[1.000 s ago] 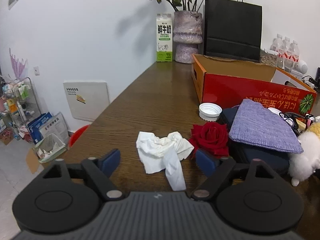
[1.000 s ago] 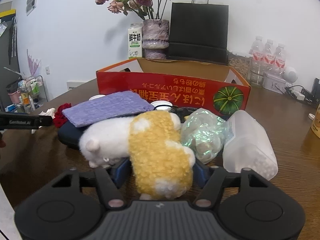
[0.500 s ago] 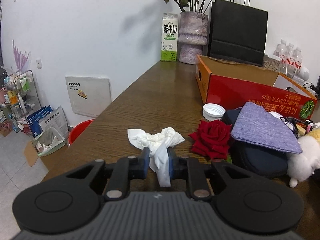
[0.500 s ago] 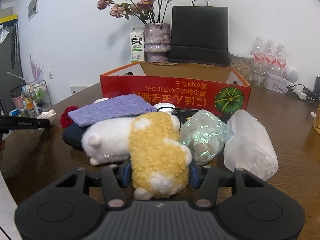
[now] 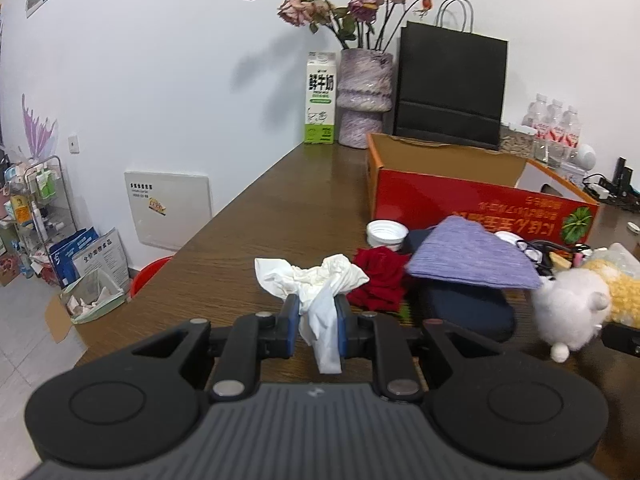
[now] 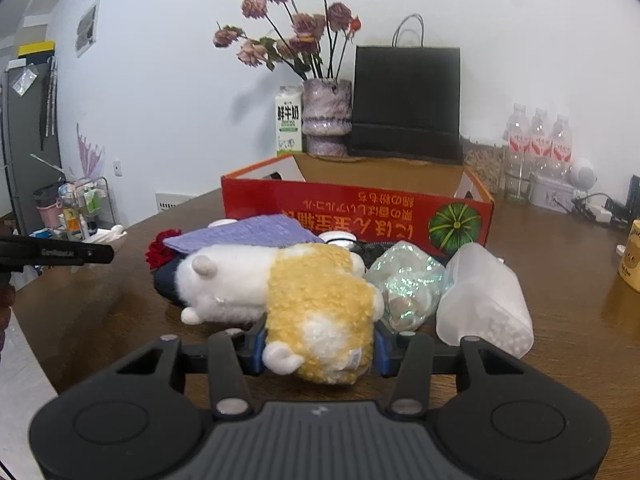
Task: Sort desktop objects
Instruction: 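Carry the tissue and plush toy into the cardboard box and open both grippers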
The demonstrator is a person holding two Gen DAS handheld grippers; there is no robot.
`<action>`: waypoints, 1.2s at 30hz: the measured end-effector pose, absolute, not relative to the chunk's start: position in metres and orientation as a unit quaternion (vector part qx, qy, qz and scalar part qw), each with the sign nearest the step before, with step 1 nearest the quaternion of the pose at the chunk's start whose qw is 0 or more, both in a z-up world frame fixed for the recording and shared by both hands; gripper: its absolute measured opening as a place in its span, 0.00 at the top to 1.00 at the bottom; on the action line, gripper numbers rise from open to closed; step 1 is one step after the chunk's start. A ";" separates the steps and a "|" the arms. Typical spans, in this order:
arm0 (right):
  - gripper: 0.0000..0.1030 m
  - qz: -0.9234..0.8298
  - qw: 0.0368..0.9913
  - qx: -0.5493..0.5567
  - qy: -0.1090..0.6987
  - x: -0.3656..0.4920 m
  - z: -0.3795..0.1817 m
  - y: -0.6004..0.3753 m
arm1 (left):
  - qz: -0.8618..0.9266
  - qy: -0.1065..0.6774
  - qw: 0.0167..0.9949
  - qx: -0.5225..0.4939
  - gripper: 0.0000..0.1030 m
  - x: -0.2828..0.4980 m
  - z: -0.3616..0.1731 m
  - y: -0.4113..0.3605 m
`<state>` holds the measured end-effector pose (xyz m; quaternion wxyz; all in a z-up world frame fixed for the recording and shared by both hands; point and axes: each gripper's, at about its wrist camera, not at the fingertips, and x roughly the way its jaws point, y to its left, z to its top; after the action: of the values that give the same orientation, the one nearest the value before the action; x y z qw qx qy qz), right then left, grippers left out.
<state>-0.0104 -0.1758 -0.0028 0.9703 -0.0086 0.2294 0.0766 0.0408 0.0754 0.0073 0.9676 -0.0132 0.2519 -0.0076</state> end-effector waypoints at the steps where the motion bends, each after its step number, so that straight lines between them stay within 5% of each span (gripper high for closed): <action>1: 0.55 0.077 0.971 -0.008 0.226 -0.012 -0.001 -0.176 | -0.011 0.250 0.968 -0.012 0.82 0.039 0.009 0.074; 12: 0.55 0.069 0.983 -0.008 0.171 -0.004 0.035 -0.188 | -0.056 0.198 0.979 -0.003 0.82 0.047 0.057 0.046; 24: 0.55 0.046 0.990 -0.015 0.134 0.095 0.097 -0.214 | -0.106 0.143 0.984 0.008 0.81 0.147 0.123 -0.019; 36: 0.55 0.006 0.976 -0.016 0.215 0.254 0.101 -0.236 | -0.094 0.216 0.971 0.034 0.80 0.287 0.123 -0.079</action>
<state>0.2541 -0.2362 0.1005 0.9765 -0.0159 0.2150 0.0056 0.2872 -0.0788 0.1235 0.9713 0.0345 0.2159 -0.0942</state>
